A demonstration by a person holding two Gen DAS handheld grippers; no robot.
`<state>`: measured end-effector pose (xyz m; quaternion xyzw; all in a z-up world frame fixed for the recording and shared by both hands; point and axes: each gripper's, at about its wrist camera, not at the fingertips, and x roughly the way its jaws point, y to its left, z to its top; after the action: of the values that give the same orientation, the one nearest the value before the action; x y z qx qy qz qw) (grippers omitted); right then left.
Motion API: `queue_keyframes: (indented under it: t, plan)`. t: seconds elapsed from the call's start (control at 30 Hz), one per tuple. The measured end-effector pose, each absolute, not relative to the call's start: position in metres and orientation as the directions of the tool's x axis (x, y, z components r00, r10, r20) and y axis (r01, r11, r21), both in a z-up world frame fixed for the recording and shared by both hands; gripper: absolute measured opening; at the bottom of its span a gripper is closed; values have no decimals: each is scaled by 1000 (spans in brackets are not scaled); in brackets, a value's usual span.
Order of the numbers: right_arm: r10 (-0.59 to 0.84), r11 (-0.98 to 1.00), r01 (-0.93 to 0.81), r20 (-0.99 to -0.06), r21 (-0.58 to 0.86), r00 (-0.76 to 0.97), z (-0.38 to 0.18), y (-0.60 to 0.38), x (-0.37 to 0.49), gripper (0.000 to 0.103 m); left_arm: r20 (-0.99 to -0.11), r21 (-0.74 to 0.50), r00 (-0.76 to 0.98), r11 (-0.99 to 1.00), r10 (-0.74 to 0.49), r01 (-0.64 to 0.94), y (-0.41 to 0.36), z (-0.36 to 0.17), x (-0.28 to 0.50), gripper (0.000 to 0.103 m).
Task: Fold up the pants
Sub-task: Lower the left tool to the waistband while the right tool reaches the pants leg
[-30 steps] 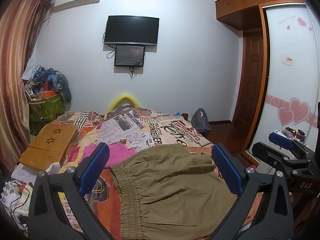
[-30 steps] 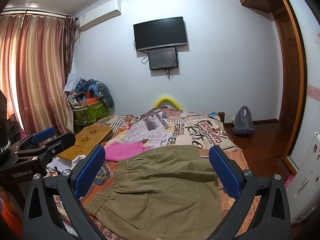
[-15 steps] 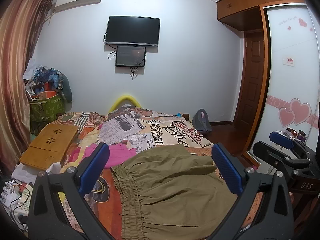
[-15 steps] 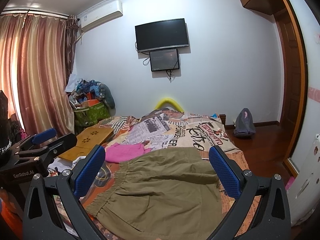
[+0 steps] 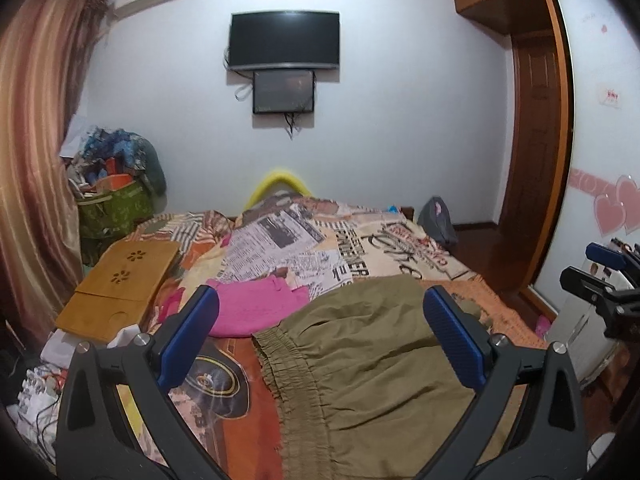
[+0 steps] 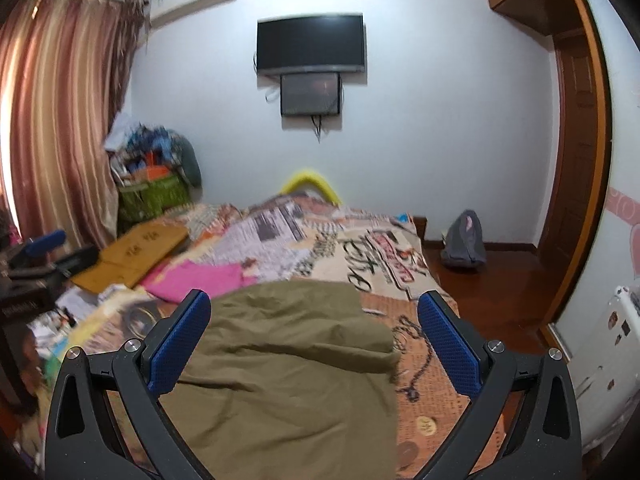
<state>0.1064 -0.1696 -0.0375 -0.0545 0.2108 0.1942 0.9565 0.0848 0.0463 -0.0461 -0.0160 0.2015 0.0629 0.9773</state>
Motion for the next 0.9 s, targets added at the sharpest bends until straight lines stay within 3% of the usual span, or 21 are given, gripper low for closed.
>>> queue_keyframes:
  t: [0.23, 0.47, 0.6, 0.9]
  plan:
    - [283, 934, -356, -570, -18, 771, -68, -191, 193, 103, -477, 53, 867, 990, 141, -131, 81, -72, 153, 103]
    - [241, 933, -356, -657, -44, 714, -92, -188, 267, 103, -589, 44, 792, 985, 162, -168, 127, -115, 234, 103]
    - [238, 916, -395, -691, -75, 683, -106, -171, 300, 103, -685, 30, 711, 981, 161, -193, 155, -150, 276, 88]
    - [308, 869, -495, -766, -15, 565, -154, -132, 384, 103, -792, -75, 605, 971, 81, -227, 196, -233, 326, 87]
